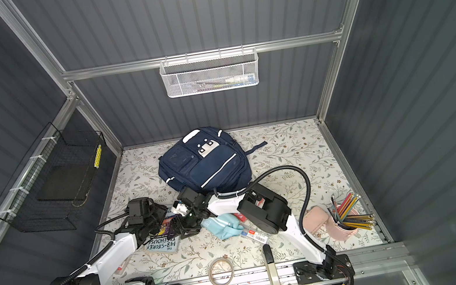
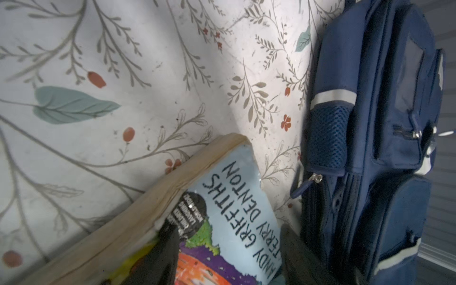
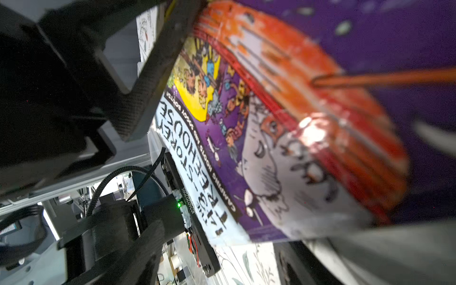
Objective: Pack the student bag
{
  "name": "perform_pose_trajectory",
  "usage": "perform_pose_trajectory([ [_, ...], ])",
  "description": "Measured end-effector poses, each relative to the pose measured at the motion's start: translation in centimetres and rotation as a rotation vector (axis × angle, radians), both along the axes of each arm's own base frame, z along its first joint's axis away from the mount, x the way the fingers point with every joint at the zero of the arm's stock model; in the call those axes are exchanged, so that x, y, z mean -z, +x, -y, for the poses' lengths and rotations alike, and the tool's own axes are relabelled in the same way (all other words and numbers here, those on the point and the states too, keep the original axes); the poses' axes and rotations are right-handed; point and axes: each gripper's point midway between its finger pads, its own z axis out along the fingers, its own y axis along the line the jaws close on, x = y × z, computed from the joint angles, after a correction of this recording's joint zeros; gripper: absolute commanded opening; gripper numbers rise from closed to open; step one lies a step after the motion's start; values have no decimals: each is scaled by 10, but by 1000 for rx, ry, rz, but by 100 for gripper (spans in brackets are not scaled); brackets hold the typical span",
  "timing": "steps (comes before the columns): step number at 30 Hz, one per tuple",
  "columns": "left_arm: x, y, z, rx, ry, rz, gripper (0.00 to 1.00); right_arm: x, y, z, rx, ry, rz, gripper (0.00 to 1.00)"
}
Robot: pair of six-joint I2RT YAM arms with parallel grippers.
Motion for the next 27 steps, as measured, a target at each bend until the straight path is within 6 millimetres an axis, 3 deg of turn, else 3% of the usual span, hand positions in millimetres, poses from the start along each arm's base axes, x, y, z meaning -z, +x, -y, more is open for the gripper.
perform_pose_trajectory([
  [8,-23,-3,-20,217,271,-135,83,-1,37,15,159,-43,82,74],
  [10,-18,-7,-29,228,303,-158,85,-2,38,15,164,-40,83,76],
  [13,8,-17,-36,246,305,-225,85,-3,39,13,169,-34,82,78],
  [15,24,-21,-32,259,273,-249,83,-4,40,12,175,-29,79,78],
  [21,24,-10,-25,258,222,-154,73,-3,44,7,215,-15,42,75],
  [24,27,-3,-28,227,214,-105,71,-2,56,3,258,28,11,70],
  [26,27,1,-31,206,214,-70,59,-3,64,1,281,55,9,68],
  [27,27,2,-32,194,211,-58,59,-3,67,1,294,70,12,67],
])
